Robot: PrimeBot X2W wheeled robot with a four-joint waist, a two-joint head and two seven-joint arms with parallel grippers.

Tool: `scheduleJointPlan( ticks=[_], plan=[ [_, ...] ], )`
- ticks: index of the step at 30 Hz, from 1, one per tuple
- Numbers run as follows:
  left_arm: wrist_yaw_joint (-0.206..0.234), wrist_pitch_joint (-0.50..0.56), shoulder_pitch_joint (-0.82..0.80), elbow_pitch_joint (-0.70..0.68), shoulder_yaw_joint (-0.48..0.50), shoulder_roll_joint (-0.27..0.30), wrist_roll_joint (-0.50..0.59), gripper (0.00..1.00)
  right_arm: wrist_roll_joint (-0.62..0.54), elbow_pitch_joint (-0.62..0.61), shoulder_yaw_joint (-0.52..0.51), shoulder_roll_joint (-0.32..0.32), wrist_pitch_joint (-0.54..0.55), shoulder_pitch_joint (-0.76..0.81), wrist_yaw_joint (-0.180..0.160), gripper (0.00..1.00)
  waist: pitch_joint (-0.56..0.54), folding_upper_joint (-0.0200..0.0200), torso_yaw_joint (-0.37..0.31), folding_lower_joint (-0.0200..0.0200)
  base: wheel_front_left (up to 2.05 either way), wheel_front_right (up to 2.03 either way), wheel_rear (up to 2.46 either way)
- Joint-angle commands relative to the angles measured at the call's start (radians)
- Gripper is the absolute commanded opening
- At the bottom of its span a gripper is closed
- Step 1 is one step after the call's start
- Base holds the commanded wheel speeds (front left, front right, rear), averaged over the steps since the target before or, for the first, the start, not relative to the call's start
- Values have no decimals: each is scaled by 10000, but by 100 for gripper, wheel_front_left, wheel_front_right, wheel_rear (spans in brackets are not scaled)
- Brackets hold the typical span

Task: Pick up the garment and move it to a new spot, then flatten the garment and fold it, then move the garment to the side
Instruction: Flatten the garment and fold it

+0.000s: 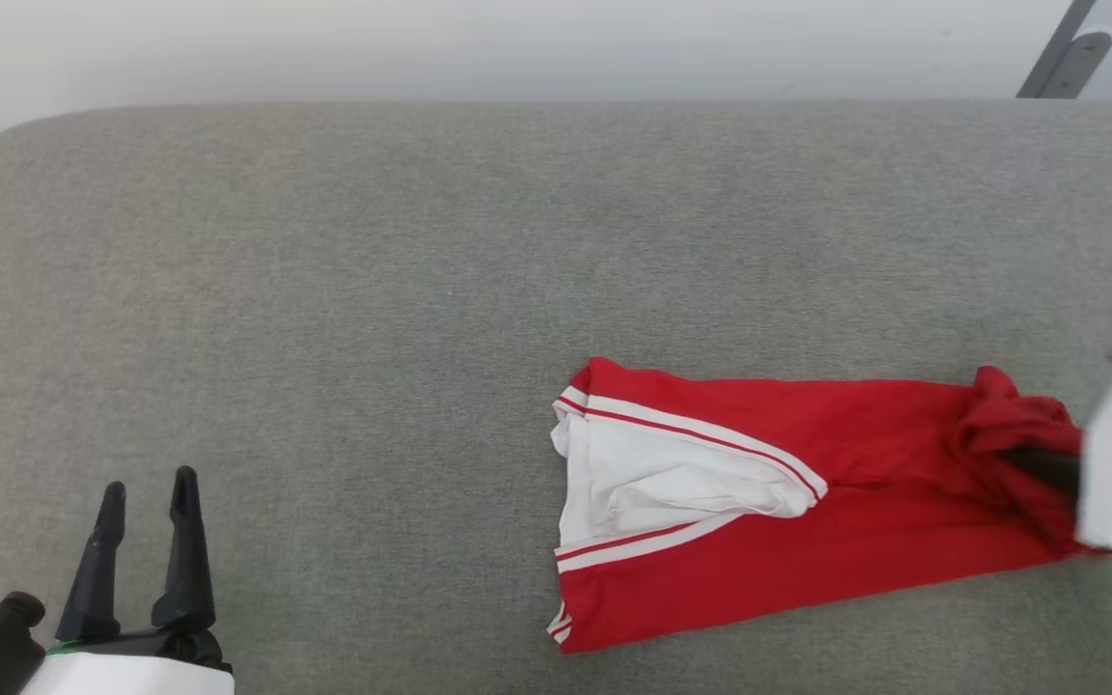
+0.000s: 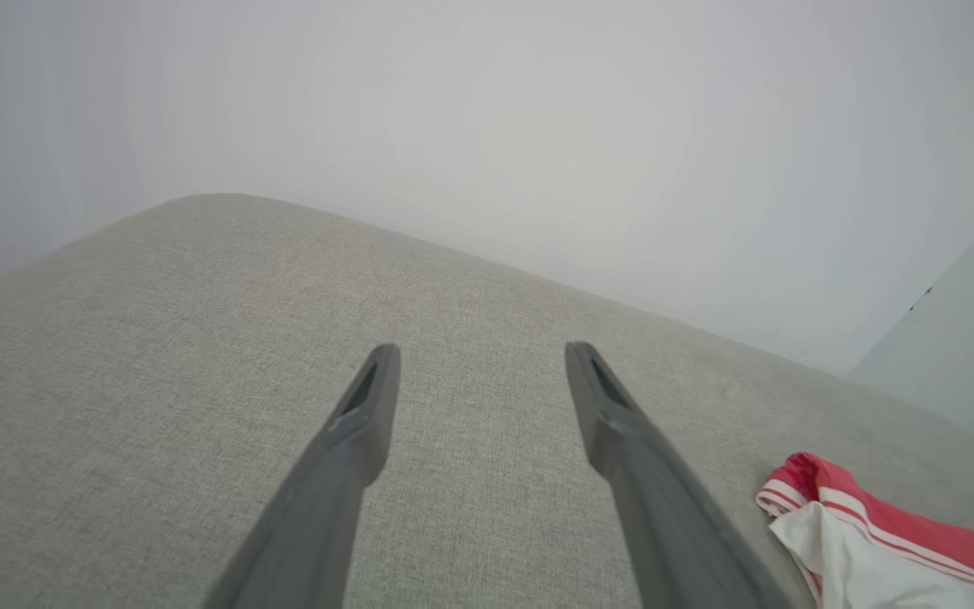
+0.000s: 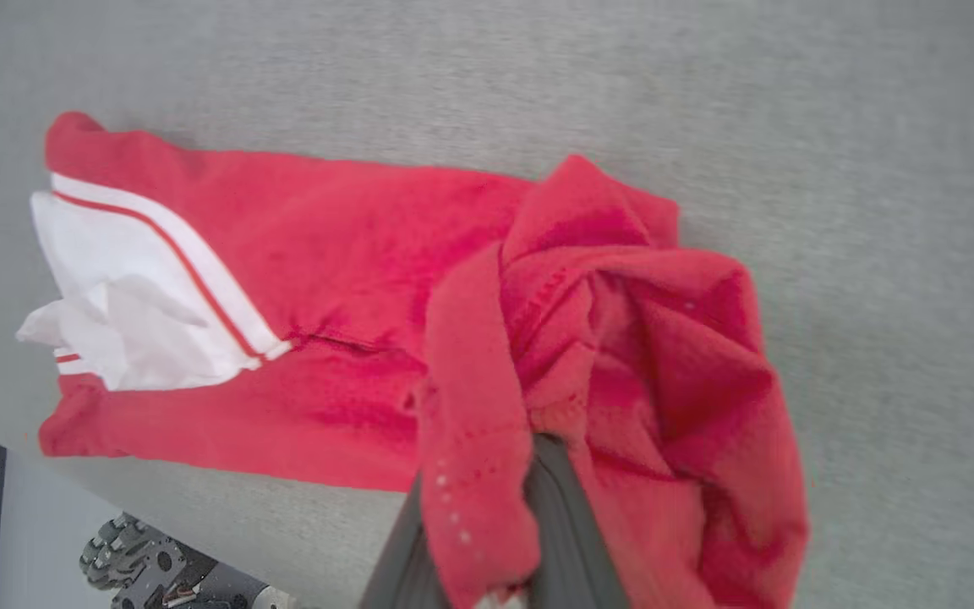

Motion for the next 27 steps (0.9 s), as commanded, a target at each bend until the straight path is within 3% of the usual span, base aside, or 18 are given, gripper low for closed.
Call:
scheduleJointPlan(
  ticks=[1, 9, 15, 25, 27],
  plan=[
    [-34, -61, -47, 5, -48, 53, -66, 100, 35, -411, 187, 185, 71, 139, -6, 0, 33, -1, 83, 0, 0, 0, 0],
    [-34, -61, -389, 129, -316, 85, -302, 100, -208, -1710, 1575, 1349, 124, -173, -6, 0, 130, -1, 579, 0, 0, 0, 0],
    [-34, -58, -614, 265, -607, 62, -363, 100, -400, -1355, 2676, 2031, -128, -701, -5, 0, 146, -1, 1068, 0, 0, 0, 0],
    [-34, -53, -901, 436, -974, -26, -435, 100, -323, -89, 4325, 2445, -734, -1523, -5, 0, 49, -1, 1708, 0, 0, 0, 0],
    [-34, -55, -915, 451, -994, -45, -462, 100, -375, 57, 4509, 2398, -907, -1670, -5, 43, 25, -1, 1743, 0, 0, 0, 0]
  ],
)
